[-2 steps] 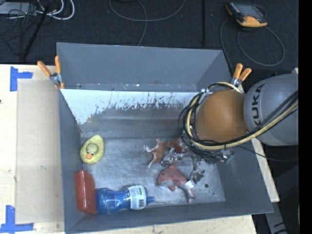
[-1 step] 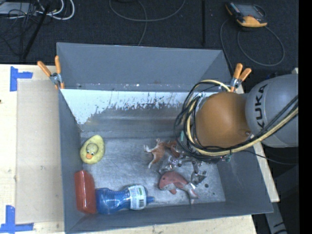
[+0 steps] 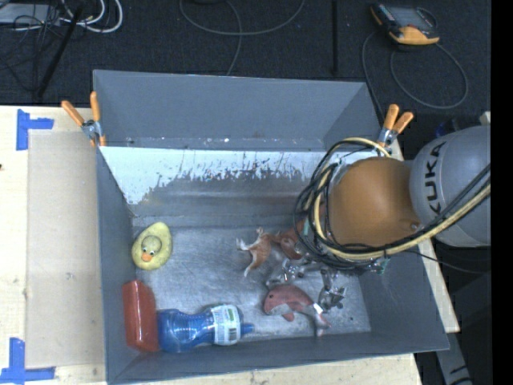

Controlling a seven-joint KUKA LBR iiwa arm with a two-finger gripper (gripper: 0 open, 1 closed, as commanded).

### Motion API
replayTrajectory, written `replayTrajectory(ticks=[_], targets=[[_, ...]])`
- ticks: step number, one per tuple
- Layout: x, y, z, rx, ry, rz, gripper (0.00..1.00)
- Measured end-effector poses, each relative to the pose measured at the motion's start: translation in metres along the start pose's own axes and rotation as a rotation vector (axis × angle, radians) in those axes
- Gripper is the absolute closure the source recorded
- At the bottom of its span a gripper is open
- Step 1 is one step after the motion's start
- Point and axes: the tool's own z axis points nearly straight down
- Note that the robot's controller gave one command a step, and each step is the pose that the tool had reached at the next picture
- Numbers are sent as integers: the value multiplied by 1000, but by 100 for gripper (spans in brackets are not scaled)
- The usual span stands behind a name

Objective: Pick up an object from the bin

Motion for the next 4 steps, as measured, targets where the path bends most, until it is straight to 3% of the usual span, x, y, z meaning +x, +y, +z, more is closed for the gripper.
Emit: replayTrajectory(ticks=[1,2,3,4], targets=[[-7,1,-8,-2,3,-172,0],[-17,6,-8,1,0,-493,0],[-19,6,-5,-1,0,-598,0],[-40,18,-46,-10,2,-723,0]])
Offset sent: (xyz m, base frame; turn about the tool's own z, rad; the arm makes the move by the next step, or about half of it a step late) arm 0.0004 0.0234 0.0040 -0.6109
